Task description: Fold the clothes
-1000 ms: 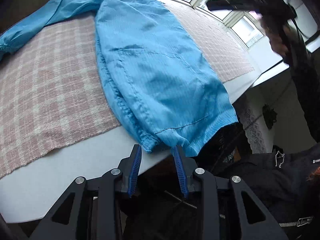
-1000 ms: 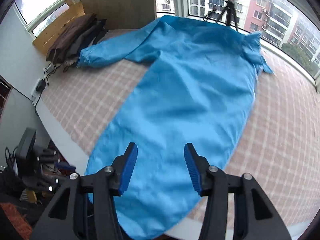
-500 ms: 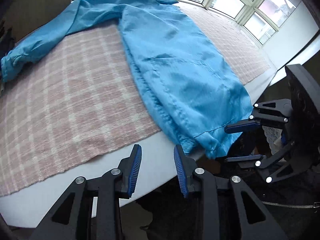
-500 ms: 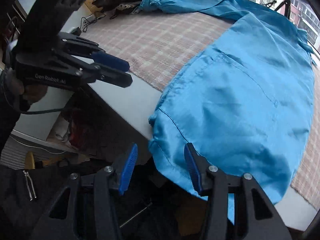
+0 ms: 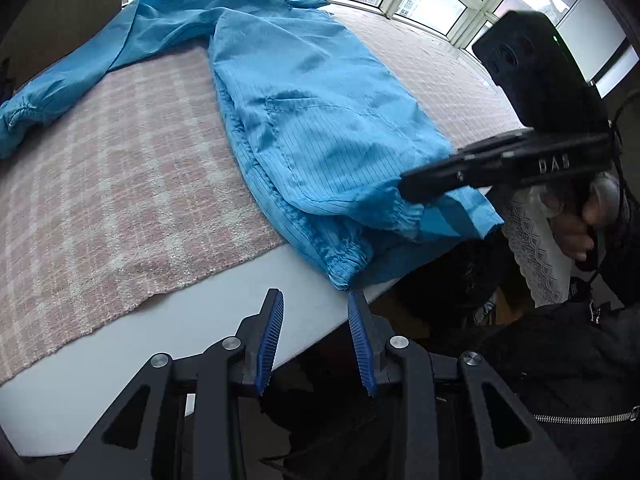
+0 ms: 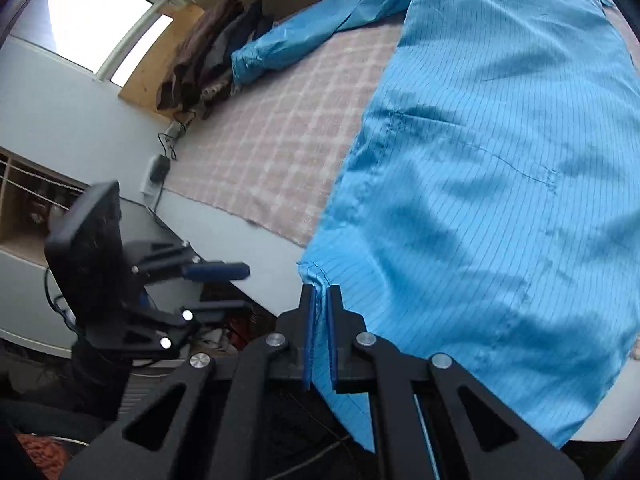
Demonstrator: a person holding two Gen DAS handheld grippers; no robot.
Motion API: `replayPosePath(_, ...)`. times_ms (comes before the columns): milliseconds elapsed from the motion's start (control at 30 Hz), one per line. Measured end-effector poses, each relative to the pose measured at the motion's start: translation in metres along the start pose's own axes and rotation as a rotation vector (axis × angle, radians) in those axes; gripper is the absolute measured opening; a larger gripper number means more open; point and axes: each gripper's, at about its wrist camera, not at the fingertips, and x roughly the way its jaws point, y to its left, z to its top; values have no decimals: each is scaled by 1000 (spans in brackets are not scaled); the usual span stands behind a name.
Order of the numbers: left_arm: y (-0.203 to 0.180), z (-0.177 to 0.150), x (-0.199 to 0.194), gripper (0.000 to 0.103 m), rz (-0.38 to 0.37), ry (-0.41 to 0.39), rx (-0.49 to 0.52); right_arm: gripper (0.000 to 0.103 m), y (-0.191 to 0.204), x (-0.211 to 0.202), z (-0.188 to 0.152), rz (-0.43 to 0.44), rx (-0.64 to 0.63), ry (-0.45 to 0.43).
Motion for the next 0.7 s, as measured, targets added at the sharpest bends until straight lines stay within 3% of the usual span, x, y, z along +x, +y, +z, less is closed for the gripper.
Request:
replayPosePath(167,10,-1,-15,32,20,-19,-17,5,14,43,4,35,-16,106)
replayPosePath(267,15,12,-20,32,42,-27,-14,6,6,39,-2,57,40,129)
replayPosePath(333,14,27,-19,32,49,-34,9,8,-5,9,-5,54,63,53)
replayPosePath(400,15,48,-18,32,58,-38,24,26,-19,-29,-7,-32,72,-39)
replayPosePath(467,19,74,-16,32,60,-43,32,37,-34,-64,-13,-143,83,-123)
replayPosePath(533,27,106,-13,33,54,-48,39,37,-52,-90,-21,-164,133,-181)
replayPosePath(700,58,195,6,33,148,-55,39,37,-86,-112,-32,-219,235,-253)
